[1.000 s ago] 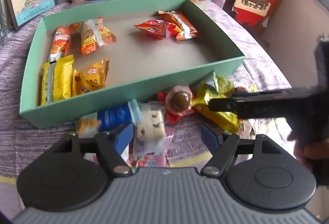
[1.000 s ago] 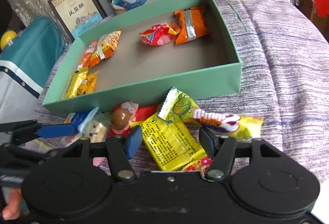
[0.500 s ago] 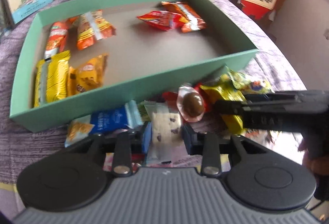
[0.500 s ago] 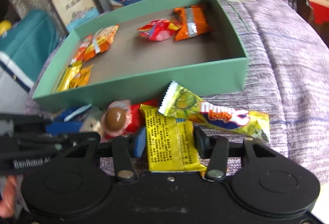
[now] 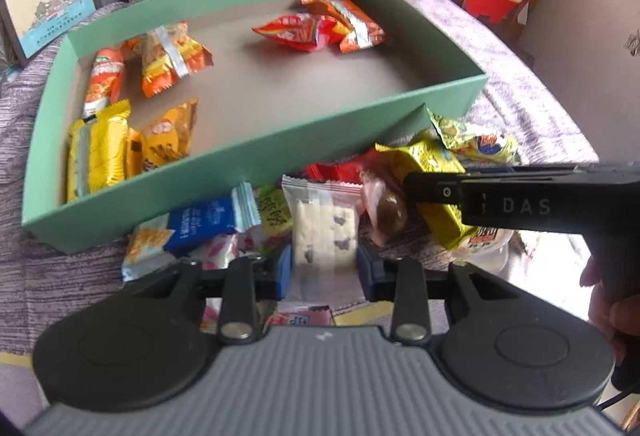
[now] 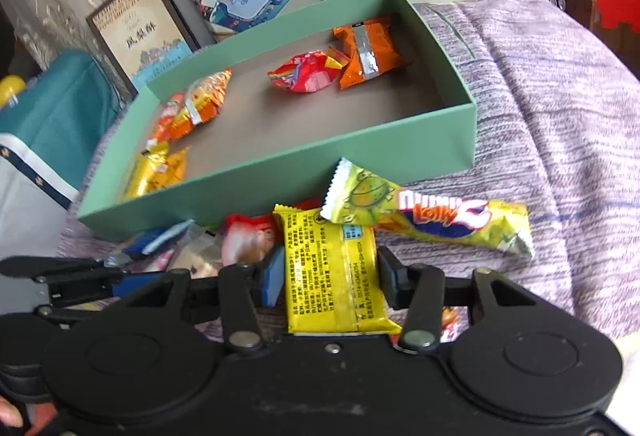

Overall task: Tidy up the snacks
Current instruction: 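Grasp the white packet with the left tool while the right tool grasps the yellow packet, then lower both packets into the tray and open both tools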

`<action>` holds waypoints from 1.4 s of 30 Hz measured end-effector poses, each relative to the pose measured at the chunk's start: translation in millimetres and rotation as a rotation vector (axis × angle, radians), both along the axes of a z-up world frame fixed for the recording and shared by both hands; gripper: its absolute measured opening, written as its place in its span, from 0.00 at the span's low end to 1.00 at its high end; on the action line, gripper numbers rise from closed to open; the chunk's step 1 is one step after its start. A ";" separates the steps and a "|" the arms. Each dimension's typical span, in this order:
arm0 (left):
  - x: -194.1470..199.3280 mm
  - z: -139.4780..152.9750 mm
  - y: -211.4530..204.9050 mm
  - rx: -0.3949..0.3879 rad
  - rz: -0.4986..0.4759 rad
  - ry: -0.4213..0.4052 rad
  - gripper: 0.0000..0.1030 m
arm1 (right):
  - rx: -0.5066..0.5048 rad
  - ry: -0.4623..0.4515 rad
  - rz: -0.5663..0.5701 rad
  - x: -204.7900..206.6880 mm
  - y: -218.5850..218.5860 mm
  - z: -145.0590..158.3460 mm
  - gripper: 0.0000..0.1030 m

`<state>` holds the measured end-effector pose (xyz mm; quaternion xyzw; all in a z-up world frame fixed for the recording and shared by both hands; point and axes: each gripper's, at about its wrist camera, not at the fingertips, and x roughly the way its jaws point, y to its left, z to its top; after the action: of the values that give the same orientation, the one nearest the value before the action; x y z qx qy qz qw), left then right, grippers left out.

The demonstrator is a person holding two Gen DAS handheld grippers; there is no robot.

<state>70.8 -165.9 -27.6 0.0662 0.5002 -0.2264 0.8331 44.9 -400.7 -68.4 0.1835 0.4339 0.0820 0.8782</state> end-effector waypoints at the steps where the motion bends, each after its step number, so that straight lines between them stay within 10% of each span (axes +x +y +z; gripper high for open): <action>1: -1.4 3.7 2.4 -0.010 0.002 -0.004 0.32 | 0.018 0.001 -0.003 -1.6 -0.9 2.4 0.46; 9: -6.4 35.0 22.3 -0.104 0.041 -0.040 0.32 | 0.155 -0.009 -0.013 -11.2 -9.5 31.9 0.46; 17: 32.1 72.2 17.8 -0.157 0.068 -0.117 0.32 | 0.071 -0.110 -0.062 11.7 -24.4 74.6 0.46; 35: 114.8 24.4 -65.0 -0.125 0.059 -0.029 0.33 | 0.002 -0.039 -0.093 103.8 -48.8 41.7 0.49; 39: 116.0 22.0 -66.4 -0.079 0.092 -0.063 0.98 | 0.080 -0.059 -0.112 96.4 -58.9 45.0 0.82; 42: 112.8 26.2 -60.9 -0.082 0.091 -0.064 0.98 | 0.104 -0.090 -0.116 85.2 -62.7 54.3 0.88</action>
<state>183.6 -226.9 -1.4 0.0165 0.4660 -0.2063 0.8602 130.0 -463.4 -14.1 0.2501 0.3775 0.0616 0.8895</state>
